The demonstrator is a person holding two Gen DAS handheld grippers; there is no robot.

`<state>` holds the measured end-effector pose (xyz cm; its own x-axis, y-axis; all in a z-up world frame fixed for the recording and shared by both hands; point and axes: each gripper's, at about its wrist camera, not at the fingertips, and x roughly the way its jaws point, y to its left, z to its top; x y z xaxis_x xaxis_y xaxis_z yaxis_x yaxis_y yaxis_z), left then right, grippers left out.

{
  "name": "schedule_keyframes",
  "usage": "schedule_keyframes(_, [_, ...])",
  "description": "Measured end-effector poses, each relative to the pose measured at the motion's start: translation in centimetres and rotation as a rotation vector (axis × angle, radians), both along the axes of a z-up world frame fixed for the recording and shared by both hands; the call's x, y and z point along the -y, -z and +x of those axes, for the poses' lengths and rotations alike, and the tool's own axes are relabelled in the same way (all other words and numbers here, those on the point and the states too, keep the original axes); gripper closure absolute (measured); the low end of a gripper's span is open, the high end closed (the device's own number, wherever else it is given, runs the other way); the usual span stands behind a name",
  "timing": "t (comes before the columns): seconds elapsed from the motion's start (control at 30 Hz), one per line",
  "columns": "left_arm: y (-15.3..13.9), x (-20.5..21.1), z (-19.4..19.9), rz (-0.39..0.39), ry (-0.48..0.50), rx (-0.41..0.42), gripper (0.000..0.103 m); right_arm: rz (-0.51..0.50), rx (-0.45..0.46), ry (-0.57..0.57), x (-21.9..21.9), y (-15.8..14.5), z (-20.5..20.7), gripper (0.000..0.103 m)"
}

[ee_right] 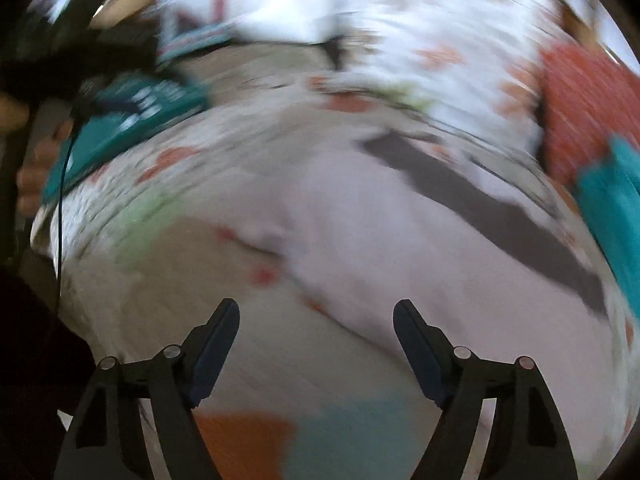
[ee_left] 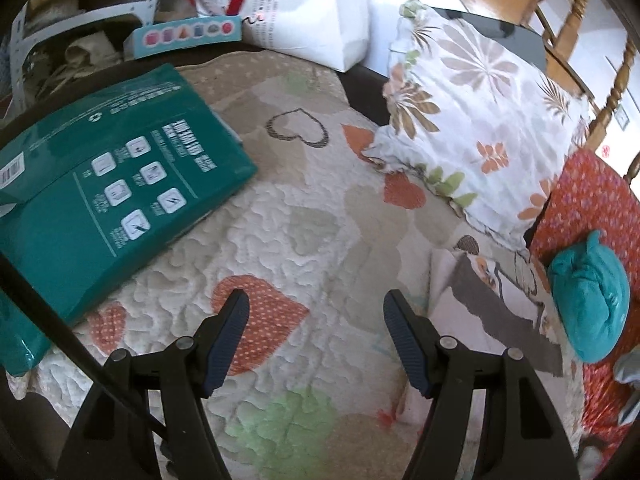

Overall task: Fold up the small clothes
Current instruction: 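Grasp the sweater's side edge with the right tool and fold it lengthwise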

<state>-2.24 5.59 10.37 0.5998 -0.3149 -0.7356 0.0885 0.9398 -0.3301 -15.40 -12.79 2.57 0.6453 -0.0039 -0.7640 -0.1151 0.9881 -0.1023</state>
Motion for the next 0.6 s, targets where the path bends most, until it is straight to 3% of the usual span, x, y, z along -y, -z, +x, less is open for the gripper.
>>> schedule_keyframes(0.07, [0.1,-0.7,0.1,-0.016,-0.012,-0.008,0.034,-0.135,-0.023,-0.020,-2.9,1.7,3.0,0.039])
schedule_keyframes(0.17, [0.1,-1.1,0.3,-0.034,-0.010,-0.016,0.034,-0.259,-0.008,0.010,-4.5,2.8,5.7,0.041])
schedule_keyframes(0.3, [-0.1,-1.0,0.3,-0.045,0.001,-0.011,0.034,-0.292,-0.030,0.048,-4.4,2.8,8.2,0.042])
schedule_keyframes(0.33, [-0.1,-1.0,0.3,-0.046,0.002,-0.011,0.034,-0.270,-0.039,0.054,-4.1,2.9,8.6,0.049])
schedule_keyframes(0.37, [-0.1,-1.0,0.2,-0.048,0.003,-0.012,0.034,-0.234,-0.051,0.059,-3.8,2.8,9.0,0.064])
schedule_keyframes(0.43, [-0.1,-0.8,0.1,-0.045,0.007,-0.013,0.034,-0.208,-0.062,0.081,-3.8,2.5,9.0,0.084])
schedule_keyframes(0.5, [0.0,-0.5,0.0,-0.040,0.009,-0.018,0.034,-0.144,-0.057,0.103,-3.2,1.7,8.8,0.087])
schedule_keyframes(0.6, [0.0,0.2,-0.3,-0.041,0.012,-0.022,0.034,0.031,-0.013,0.170,0.1,-1.1,7.9,0.089])
